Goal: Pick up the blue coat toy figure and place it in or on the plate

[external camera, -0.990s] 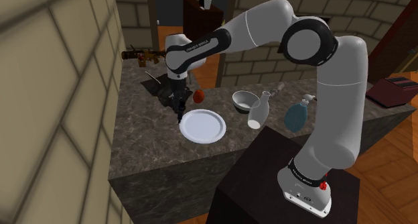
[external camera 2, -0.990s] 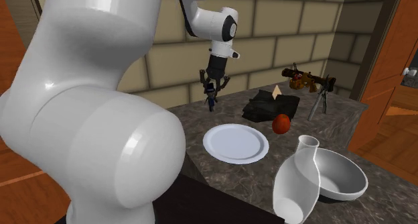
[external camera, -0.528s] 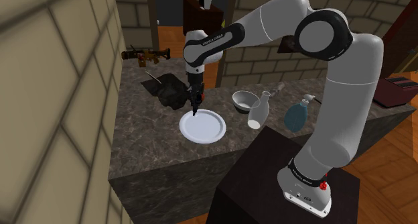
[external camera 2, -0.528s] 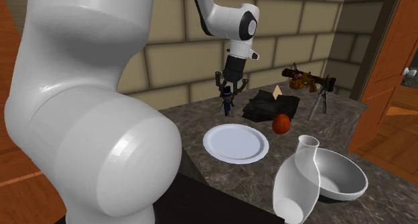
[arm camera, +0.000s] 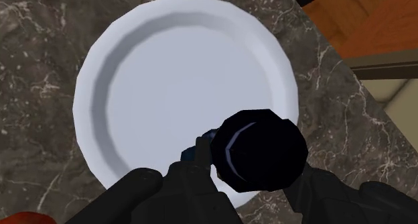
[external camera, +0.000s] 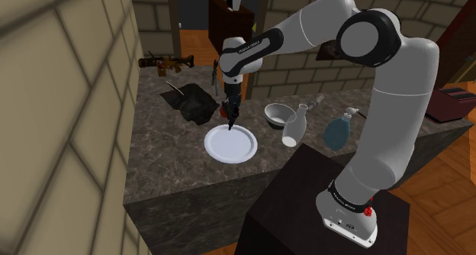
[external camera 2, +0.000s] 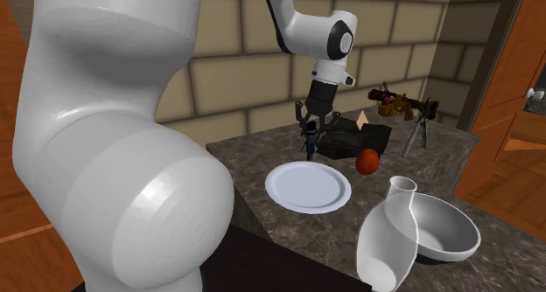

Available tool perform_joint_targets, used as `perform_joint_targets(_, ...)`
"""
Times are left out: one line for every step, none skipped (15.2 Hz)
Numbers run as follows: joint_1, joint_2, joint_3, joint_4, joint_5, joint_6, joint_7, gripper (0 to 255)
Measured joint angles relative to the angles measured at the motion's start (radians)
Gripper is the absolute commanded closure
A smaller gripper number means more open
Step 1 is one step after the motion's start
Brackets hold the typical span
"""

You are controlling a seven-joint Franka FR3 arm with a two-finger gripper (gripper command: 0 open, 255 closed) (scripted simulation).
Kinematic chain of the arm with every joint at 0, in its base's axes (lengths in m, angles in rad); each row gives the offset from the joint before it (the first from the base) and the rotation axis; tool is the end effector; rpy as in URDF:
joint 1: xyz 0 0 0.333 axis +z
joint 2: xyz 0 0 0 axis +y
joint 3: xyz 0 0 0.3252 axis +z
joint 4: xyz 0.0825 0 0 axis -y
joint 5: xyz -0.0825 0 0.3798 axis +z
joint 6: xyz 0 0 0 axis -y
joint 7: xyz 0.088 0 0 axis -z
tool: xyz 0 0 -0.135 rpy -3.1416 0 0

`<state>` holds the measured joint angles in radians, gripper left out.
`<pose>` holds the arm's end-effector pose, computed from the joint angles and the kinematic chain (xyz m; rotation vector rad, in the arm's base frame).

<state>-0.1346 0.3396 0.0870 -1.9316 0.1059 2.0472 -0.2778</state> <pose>0.5856 -0.0208 0.2806 -2.9638 -0.2515 0.3008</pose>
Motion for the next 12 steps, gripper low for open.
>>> perform_joint_targets(0.001,0.007,0.000,-0.002,0.000,0.009,0.000,255)
perform_joint_targets(0.000,0.016,0.000,-0.004,0.000,0.020,-0.002,255)
perform_joint_targets(0.001,0.025,0.000,-0.008,0.000,0.034,-0.003,255)
perform_joint_targets(0.001,0.036,0.000,-0.008,-0.001,0.043,-0.003,255)
perform_joint_targets(0.001,0.044,-0.001,-0.009,-0.001,0.052,-0.005,255)
perform_joint_targets(0.002,0.053,-0.001,-0.010,-0.001,0.063,-0.005,255)
perform_joint_targets(0.003,0.064,-0.001,-0.011,-0.001,0.075,-0.006,255)
perform_joint_targets(0.003,0.070,-0.001,-0.018,-0.001,0.088,-0.007,255)
perform_joint_targets(0.003,0.080,-0.001,-0.019,-0.001,0.098,-0.007,255)
perform_joint_targets(0.003,0.088,-0.001,-0.020,-0.001,0.107,-0.010,255)
perform_joint_targets(0.002,0.096,-0.002,-0.022,-0.001,0.118,-0.012,255)
perform_joint_targets(0.002,0.106,-0.002,-0.025,-0.001,0.129,-0.013,255)
